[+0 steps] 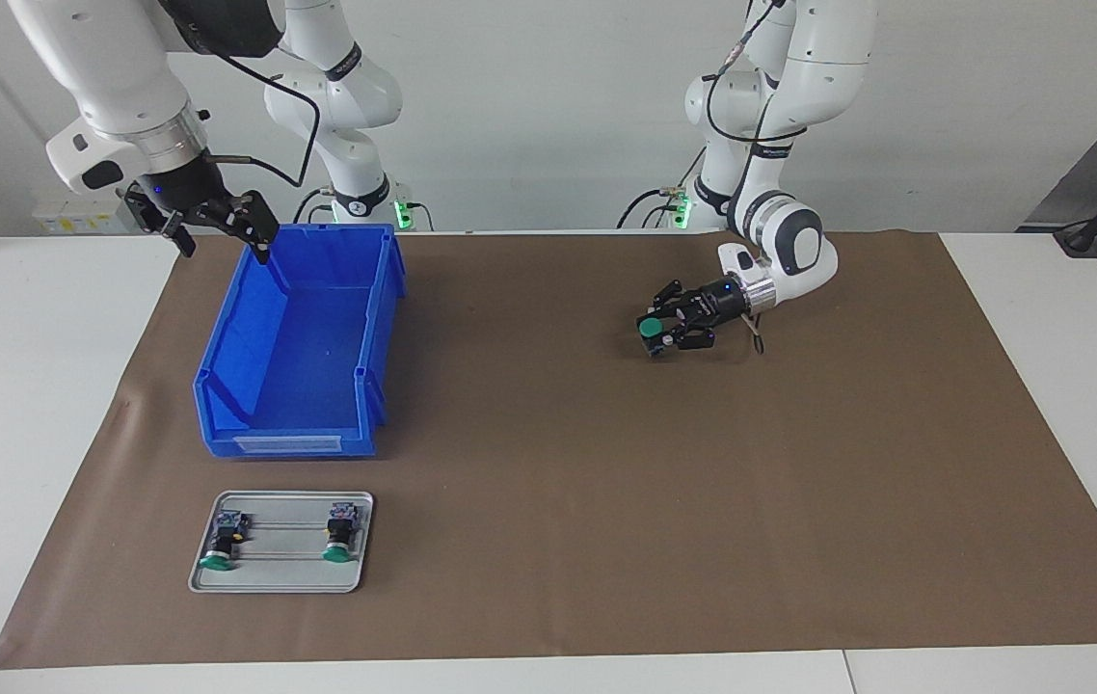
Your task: Place and press button with both arms
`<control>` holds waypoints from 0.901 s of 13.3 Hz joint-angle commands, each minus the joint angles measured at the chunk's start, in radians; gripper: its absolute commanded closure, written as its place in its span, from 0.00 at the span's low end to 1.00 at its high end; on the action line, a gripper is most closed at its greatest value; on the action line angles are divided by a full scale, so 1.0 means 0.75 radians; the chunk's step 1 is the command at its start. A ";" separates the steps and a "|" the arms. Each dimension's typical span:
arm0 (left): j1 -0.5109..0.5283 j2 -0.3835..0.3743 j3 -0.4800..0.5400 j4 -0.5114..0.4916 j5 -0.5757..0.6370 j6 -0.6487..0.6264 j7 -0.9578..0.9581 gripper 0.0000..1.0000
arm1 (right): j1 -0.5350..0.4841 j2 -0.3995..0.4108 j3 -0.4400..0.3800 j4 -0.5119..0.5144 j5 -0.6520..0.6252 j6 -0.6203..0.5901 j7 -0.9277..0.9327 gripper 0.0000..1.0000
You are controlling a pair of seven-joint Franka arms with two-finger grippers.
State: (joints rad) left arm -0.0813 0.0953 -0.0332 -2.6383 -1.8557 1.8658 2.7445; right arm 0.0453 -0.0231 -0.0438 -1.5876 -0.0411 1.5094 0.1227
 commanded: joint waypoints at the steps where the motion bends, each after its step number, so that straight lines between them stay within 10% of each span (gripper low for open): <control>1: 0.031 -0.043 -0.003 -0.066 -0.031 -0.042 0.159 1.00 | -0.013 -0.022 0.009 -0.027 -0.019 0.008 -0.002 0.00; 8: 0.031 -0.043 -0.001 -0.080 0.007 -0.025 0.159 1.00 | -0.011 -0.022 0.009 -0.029 -0.017 0.008 0.000 0.00; 10: 0.033 -0.043 0.001 -0.074 0.008 -0.025 0.159 0.16 | -0.013 -0.022 0.009 -0.031 -0.007 0.008 0.008 0.00; 12: 0.082 -0.041 0.001 -0.072 0.068 -0.025 0.153 0.14 | -0.024 -0.028 0.009 -0.043 0.014 0.035 0.018 0.00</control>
State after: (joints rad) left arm -0.0719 0.0871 -0.0317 -2.6619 -1.8423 1.8650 2.7476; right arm 0.0438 -0.0234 -0.0443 -1.5889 -0.0407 1.5099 0.1267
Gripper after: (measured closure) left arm 0.427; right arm 0.000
